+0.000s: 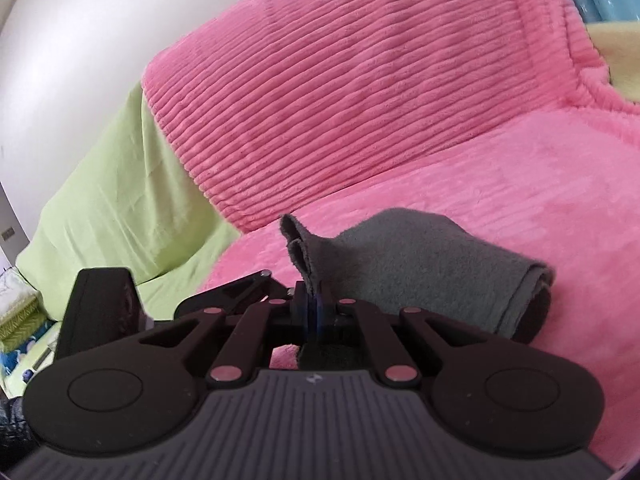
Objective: Clean container
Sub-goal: 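Wipe the cloth over the jar's side and base with the right gripper, then rotate the jar with the left gripper while the right gripper rubs the label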
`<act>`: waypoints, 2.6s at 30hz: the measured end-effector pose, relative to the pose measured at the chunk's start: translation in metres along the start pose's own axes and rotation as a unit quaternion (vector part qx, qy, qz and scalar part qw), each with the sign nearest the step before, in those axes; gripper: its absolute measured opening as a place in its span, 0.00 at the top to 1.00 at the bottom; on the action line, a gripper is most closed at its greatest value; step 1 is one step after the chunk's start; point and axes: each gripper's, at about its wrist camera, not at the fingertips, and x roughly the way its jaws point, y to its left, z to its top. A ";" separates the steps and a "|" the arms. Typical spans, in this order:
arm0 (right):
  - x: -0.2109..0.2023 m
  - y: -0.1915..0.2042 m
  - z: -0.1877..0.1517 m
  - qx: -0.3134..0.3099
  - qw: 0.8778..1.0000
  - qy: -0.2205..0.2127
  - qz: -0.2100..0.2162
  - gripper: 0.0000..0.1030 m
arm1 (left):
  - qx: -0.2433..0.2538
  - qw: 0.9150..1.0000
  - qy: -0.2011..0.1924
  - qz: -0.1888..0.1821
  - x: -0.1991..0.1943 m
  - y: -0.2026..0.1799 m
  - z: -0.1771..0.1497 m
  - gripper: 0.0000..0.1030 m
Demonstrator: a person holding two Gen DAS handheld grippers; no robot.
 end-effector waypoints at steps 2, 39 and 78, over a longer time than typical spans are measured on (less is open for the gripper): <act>0.000 -0.012 0.004 0.023 0.999 -0.024 -0.031 0.99 | 0.002 1.000 -0.001 0.002 0.000 -0.001 0.000 0.16; -0.007 -0.008 0.007 -0.002 0.999 -0.028 -0.047 0.99 | -0.051 0.998 0.003 -0.021 -0.007 0.015 -0.008 0.15; -0.008 0.012 0.003 -0.055 0.996 -0.016 -0.068 0.97 | -0.106 0.993 -0.015 -0.051 -0.003 0.040 -0.002 0.18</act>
